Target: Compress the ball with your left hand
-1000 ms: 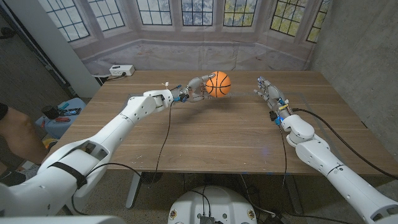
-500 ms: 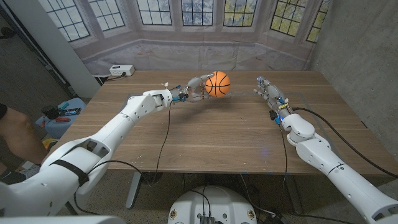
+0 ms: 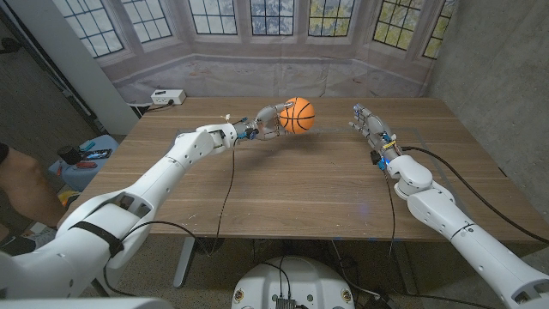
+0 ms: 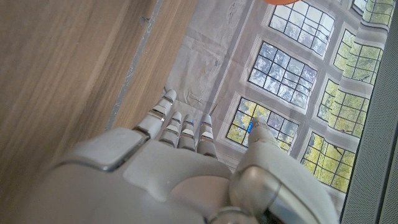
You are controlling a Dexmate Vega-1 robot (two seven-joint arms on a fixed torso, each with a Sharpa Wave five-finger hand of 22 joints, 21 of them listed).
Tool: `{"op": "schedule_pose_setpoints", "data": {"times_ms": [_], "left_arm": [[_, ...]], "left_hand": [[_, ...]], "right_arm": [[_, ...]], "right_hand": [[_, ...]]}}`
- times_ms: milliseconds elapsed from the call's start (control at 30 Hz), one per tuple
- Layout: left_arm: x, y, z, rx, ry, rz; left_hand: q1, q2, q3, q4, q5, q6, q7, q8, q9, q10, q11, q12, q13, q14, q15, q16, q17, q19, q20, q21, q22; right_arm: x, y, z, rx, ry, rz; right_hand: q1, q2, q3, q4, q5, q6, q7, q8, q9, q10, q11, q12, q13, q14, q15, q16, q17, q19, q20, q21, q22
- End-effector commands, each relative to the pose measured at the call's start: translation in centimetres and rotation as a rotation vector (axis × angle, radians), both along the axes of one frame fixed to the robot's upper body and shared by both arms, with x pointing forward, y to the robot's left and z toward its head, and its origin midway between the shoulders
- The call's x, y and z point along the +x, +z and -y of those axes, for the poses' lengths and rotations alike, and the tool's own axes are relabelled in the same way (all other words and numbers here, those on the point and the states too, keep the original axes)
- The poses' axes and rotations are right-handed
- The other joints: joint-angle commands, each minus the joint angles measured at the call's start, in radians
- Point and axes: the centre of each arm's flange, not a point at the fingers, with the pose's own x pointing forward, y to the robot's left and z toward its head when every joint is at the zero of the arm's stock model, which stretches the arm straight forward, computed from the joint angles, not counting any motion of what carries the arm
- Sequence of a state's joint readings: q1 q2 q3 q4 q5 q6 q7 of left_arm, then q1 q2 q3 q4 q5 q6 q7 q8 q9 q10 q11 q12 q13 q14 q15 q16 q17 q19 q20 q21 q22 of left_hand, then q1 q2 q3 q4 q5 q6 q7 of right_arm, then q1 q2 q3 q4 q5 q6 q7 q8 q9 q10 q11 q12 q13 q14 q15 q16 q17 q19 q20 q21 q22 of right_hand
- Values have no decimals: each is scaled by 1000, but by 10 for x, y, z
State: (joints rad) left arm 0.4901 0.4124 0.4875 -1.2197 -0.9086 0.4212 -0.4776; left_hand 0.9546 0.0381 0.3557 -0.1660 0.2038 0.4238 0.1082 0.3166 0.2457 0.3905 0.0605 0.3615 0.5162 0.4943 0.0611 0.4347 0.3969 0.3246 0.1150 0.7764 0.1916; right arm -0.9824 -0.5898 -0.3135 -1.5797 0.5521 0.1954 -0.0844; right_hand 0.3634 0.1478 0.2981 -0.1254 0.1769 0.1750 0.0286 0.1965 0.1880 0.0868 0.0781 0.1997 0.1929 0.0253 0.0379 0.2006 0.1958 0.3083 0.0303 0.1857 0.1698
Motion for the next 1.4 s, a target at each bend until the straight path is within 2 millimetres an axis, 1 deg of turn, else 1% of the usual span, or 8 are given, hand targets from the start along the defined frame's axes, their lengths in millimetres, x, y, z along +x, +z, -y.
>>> {"op": "schedule_pose_setpoints", "data": {"times_ms": [33, 200, 300, 533, 667, 1033, 1133, 1400], "left_arm": [[-1, -2, -4, -22, 52, -21], [-3, -4, -7, -46, 90, -37], [-4, -6, -9, -47, 99, -41], [-8, -11, -11, -65, 124, -57], [-12, -13, -11, -70, 131, -62], [-16, -20, -13, -87, 133, -88], [-16, -21, -14, -89, 130, -92], [-18, -17, -15, -96, 133, -84]], "left_hand": [[78, 40, 4, -8, 6, 78, 2, 33, 19, 67, -32, 37, 23, 136, -107, 42, 22, 46, -23, 21, 4], [150, 41, 12, -12, 6, 188, -29, 79, 47, 170, -82, 94, 56, 249, -179, 115, 57, 133, -77, 67, 9], [179, 44, 18, -13, 7, 217, -40, 96, 60, 212, -105, 116, 69, 278, -193, 132, 66, 161, -94, 86, 11], [268, 38, 28, -16, 6, 276, -66, 139, 95, 273, -123, 144, 100, 340, -238, 173, 97, 202, -140, 130, 15], [290, 35, 28, -15, 5, 284, -71, 150, 107, 283, -110, 147, 110, 353, -244, 185, 108, 212, -145, 145, 16], [311, 32, 24, -10, 4, 286, -72, 161, 123, 286, -115, 146, 123, 359, -247, 196, 122, 211, -148, 161, 18], [314, 33, 23, -5, 3, 262, -65, 155, 129, 273, -105, 138, 129, 349, -244, 192, 125, 205, -146, 167, 19], [264, 25, 8, 24, 0, 234, -57, 139, 124, 247, -105, 118, 137, 319, -214, 156, 110, 180, -138, 175, 15]], "right_arm": [[0, 1, -4, -3, 2, -6], [0, 0, -6, -3, 4, -11], [0, -1, -6, -9, 6, -13], [-3, 0, -6, -23, 8, -16], [-4, 1, -5, -28, 12, -19], [-5, 2, -6, -45, 23, -40], [-3, 3, -7, -49, 28, -40], [0, 9, -8, -50, 39, -27]], "right_hand": [[2, 0, 3, -2, 1, 8, -2, -2, 3, 5, 1, 2, 5, 2, 5, 4, 1, 0, 3, 8, 2], [2, 0, 3, -2, 1, 8, -2, -1, 3, 6, 2, 2, 5, 3, 5, 4, 1, 0, 2, 8, 2], [2, 0, 3, -2, 1, 8, -2, -2, 3, 6, 2, 2, 5, 3, 5, 4, 1, 0, 2, 8, 2], [3, 1, 4, -2, 1, 9, -2, -1, 3, 6, 2, 2, 5, 2, 4, 4, 1, 0, 2, 8, 2], [3, 1, 4, -2, 1, 8, -3, -2, 3, 6, 2, 2, 5, 2, 4, 4, 1, 0, 2, 8, 2], [3, 1, 4, -2, 1, 9, -2, -2, 3, 6, 2, 2, 5, 3, 4, 4, 1, 1, 2, 8, 2], [3, 1, 4, -2, 1, 9, -1, -2, 3, 5, 2, 2, 5, 2, 4, 4, 1, 1, 2, 8, 2], [3, 0, 4, -2, 0, 8, -1, -2, 3, 5, 2, 2, 5, 2, 4, 4, 1, 1, 2, 8, 2]]}}
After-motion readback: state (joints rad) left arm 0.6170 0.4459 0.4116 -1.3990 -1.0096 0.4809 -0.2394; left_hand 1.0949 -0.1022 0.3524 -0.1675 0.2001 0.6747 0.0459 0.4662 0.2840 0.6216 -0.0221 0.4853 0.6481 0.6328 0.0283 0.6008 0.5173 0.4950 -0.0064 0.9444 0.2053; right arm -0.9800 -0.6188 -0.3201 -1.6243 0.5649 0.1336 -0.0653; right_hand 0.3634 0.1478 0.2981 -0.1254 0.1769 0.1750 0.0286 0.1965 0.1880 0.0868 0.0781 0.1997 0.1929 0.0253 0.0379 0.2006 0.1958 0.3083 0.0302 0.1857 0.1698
